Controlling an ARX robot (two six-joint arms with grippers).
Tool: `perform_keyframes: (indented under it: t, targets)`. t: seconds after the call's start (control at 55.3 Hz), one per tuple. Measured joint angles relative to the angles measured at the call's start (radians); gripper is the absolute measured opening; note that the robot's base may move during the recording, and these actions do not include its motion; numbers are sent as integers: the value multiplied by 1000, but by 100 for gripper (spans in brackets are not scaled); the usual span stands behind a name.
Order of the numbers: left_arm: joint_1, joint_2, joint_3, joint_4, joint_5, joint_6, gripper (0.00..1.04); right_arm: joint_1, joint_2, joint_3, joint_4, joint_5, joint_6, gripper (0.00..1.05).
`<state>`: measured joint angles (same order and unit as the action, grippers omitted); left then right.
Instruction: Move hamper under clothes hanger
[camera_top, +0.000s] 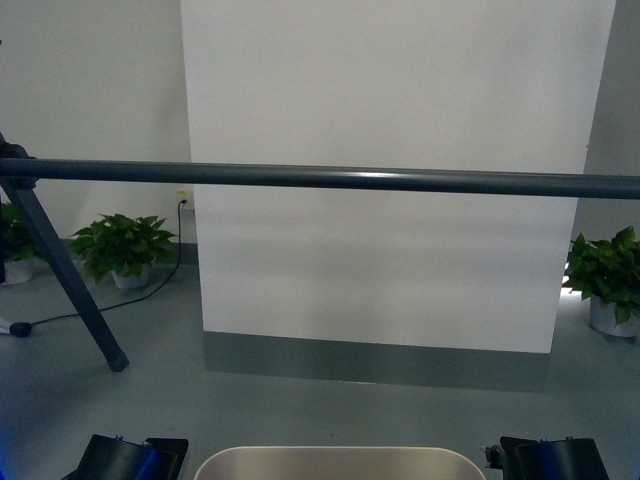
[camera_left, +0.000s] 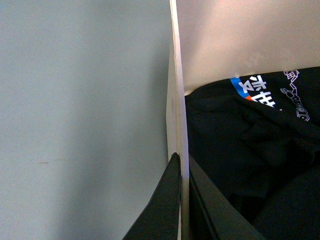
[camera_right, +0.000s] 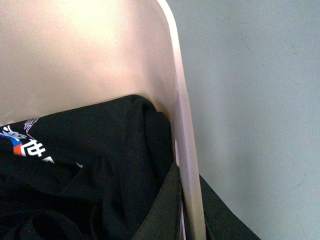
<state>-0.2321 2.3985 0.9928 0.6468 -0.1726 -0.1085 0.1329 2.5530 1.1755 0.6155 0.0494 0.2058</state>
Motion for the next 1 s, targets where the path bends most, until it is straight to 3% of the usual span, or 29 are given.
perform_keyframes:
  t: [0.109, 0.416, 0.742, 0.814, 0.995]
  targets:
    - [-4, 2, 4, -11, 0, -1, 13, 0, 6, 2, 0, 2, -2, 9]
    - [-5, 1, 14, -13, 8, 9, 47, 6, 5, 9, 22, 3, -4, 44]
    - [-5, -63, 31, -5, -23, 18, 96, 9, -57, -23, 62, 39, -36, 90]
    - [-6, -90, 48, -5, -34, 27, 99, 10, -97, -34, 76, 55, -46, 99]
    - [-18, -143, 96, -5, -38, 43, 98, 16, -172, -54, 106, 75, -72, 97]
